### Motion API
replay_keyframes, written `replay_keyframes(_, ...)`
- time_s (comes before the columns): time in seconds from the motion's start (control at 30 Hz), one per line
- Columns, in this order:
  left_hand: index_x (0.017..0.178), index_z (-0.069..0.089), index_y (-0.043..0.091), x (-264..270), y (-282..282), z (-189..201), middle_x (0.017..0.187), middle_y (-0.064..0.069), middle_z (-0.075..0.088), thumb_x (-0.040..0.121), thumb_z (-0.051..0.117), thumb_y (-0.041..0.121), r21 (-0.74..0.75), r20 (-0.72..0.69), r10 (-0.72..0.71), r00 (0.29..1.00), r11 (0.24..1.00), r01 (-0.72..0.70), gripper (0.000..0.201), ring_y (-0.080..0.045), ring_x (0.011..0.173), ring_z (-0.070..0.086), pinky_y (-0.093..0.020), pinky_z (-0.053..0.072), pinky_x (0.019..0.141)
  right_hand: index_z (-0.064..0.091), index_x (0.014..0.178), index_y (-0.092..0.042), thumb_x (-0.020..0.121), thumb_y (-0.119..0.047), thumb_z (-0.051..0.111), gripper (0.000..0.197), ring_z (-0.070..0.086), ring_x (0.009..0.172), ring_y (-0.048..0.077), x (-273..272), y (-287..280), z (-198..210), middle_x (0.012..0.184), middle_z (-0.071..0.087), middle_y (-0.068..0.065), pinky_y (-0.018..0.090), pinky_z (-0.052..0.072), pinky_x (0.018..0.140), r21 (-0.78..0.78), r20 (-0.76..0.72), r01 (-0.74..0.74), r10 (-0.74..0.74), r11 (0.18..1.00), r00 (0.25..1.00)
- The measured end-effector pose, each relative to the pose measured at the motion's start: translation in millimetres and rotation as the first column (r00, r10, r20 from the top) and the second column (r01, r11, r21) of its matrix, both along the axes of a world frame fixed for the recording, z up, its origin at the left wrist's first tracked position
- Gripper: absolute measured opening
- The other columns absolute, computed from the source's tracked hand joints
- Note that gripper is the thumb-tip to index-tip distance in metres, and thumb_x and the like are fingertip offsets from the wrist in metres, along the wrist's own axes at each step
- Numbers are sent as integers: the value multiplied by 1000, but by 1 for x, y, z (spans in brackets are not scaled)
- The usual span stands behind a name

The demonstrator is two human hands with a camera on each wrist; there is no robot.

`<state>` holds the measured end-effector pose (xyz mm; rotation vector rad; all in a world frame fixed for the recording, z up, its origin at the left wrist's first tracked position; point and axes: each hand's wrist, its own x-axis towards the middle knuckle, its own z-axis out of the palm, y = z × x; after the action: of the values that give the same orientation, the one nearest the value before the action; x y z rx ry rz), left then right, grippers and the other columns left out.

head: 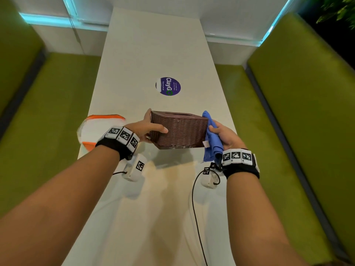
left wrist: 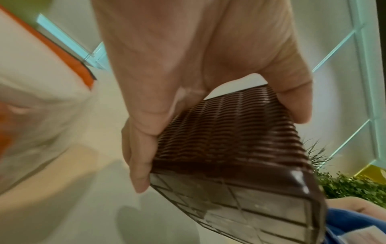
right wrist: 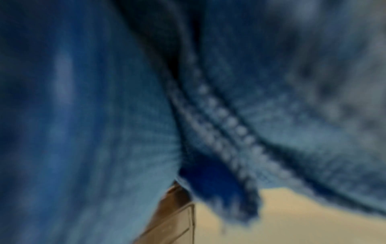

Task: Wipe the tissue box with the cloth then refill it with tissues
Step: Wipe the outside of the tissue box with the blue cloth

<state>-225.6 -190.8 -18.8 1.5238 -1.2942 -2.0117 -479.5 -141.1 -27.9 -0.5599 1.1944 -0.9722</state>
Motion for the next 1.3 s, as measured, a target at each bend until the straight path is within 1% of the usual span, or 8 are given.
replay_keyframes(0.13,149,3,44,8,5,-5,148,-3,27,75,71,11,14,32,41,999,999,-41,106,-38,131,39,-55,43,100,43,139,-13,100,-3,32,41,71,78,19,13,5,0,104,65,8,31,61,66,14,-34,30,-30,999,999)
replay_keyframes(0.27,144,21,46,14,11,-2,139,-2,30,64,68,22,34,28,44,999,998,-45,96,-43,128,40,-61,42,102,45,138,-11,97,3,33,45,59,101,27,28,8,15,116,60,12,39,50,92,2,-304,28,-26,1000,952)
replay_keyframes(0.47,130,37,47,20,11,-5,131,-7,41,55,72,26,41,2,70,998,997,-70,85,-37,104,51,-48,50,85,31,147,-17,97,2,38,54,32,142,22,78,-2,51,153,34,8,15,25,107,-285,-731,-195,-81,938,678)
replay_keyframes(0.73,118,47,46,24,12,-8,107,-2,60,42,74,39,-25,45,27,999,999,-25,81,-33,94,58,-40,52,73,26,148,-21,102,-18,34,47,9,147,30,127,-8,41,154,26,8,50,-1,118,-26,-933,-635,209,772,292)
replay_keyframes(0.93,123,45,45,24,10,-10,123,-5,51,62,68,26,-40,-12,46,999,998,-46,68,-29,90,57,-48,51,85,48,132,-19,96,-10,42,37,46,124,29,97,-11,22,131,53,10,48,23,113,-125,-951,-546,58,829,305)
replay_keyframes(1.07,128,43,44,29,12,-17,129,-6,49,58,72,29,-39,-16,63,998,997,-63,77,-32,89,59,-49,52,87,50,125,-15,96,-7,38,33,50,122,25,50,-9,11,126,57,10,12,14,112,-73,-907,-346,82,935,413)
replay_keyframes(1.17,132,44,42,28,10,-21,131,-9,52,56,75,36,-57,4,55,998,997,-55,82,-34,92,60,-45,54,78,51,120,-19,95,-9,35,31,49,122,28,48,-10,7,125,58,8,50,11,117,-62,-923,-272,49,960,383)
replay_keyframes(1.3,128,43,46,21,6,-14,125,-9,56,49,74,48,-90,67,25,997,996,-18,85,-36,95,61,-42,55,72,53,127,-12,95,-10,41,34,48,123,27,102,-15,15,130,56,9,49,26,112,-235,-940,-474,-75,848,333)
